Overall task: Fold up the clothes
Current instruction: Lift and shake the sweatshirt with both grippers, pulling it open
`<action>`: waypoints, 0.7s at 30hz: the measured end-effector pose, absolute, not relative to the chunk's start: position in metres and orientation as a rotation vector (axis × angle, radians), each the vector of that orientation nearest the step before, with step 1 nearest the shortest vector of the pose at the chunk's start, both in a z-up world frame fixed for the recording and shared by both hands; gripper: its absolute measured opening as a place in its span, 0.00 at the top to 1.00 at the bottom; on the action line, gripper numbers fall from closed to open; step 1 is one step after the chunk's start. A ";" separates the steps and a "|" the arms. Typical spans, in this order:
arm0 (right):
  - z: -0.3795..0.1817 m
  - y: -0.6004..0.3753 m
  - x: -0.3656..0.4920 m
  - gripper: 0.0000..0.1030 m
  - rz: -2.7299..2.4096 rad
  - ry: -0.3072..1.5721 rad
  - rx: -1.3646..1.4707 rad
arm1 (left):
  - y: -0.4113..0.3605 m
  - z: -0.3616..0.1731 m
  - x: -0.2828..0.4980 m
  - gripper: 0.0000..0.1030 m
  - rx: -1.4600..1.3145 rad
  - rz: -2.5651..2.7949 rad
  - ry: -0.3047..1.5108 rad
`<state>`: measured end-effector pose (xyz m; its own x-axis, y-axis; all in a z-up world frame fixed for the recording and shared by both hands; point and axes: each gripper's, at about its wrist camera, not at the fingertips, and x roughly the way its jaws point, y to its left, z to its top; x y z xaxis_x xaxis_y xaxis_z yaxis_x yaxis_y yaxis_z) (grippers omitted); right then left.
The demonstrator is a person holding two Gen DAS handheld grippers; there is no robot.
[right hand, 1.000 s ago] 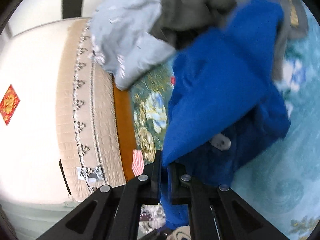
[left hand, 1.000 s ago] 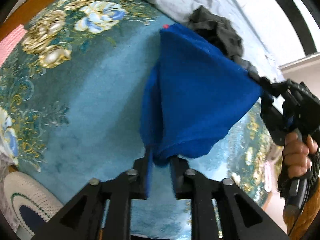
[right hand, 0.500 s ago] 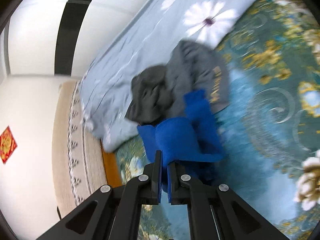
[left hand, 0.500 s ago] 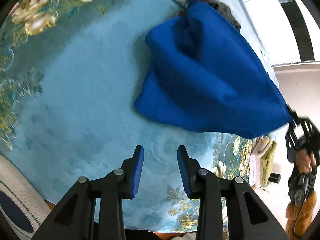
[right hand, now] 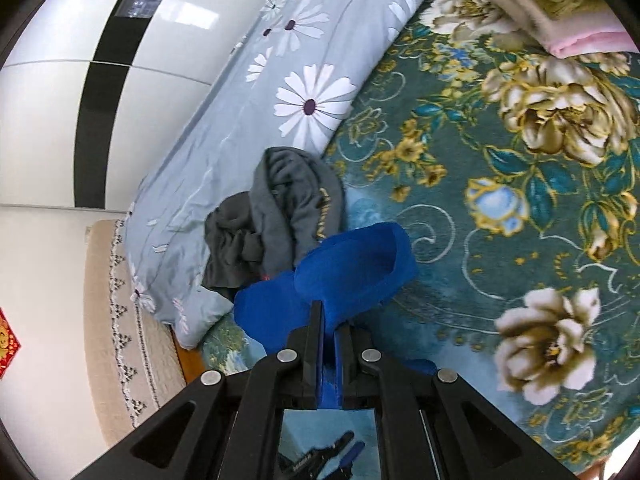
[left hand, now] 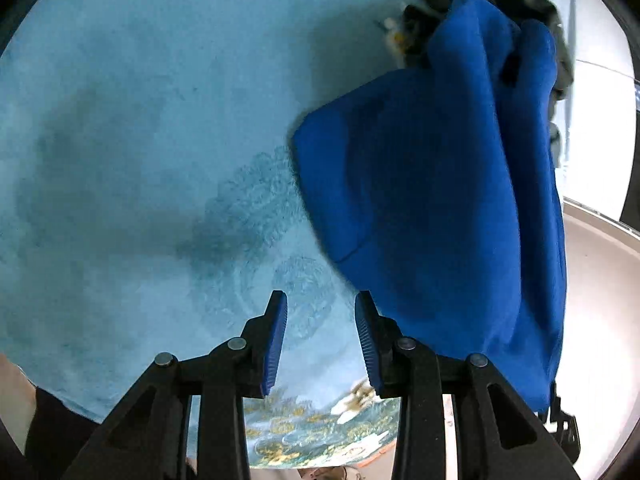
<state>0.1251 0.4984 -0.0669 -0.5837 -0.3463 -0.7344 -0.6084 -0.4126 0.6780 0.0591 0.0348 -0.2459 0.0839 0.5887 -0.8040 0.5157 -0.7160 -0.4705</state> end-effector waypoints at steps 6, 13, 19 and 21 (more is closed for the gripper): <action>-0.077 0.502 0.122 0.96 2.104 1.570 -1.357 | 0.057 -0.272 0.055 0.65 -2.302 1.714 -1.205; -0.082 0.507 0.119 0.96 2.107 1.561 -1.380 | 0.069 -0.295 0.058 0.65 -2.331 1.701 -1.397; -0.086 0.509 0.120 0.96 2.103 1.569 -1.388 | 0.075 -0.296 0.055 0.64 -2.329 1.721 -1.460; -0.086 0.509 0.119 0.96 2.105 1.570 -1.394 | 0.079 -0.296 0.053 0.64 -2.333 1.736 -1.456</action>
<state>0.1193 0.5093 -0.0864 -0.5490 -0.3733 -0.7478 -0.6106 -0.4318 0.6638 0.0526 0.0787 -0.2961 0.0324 0.5815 -0.8129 0.6995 -0.5942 -0.3971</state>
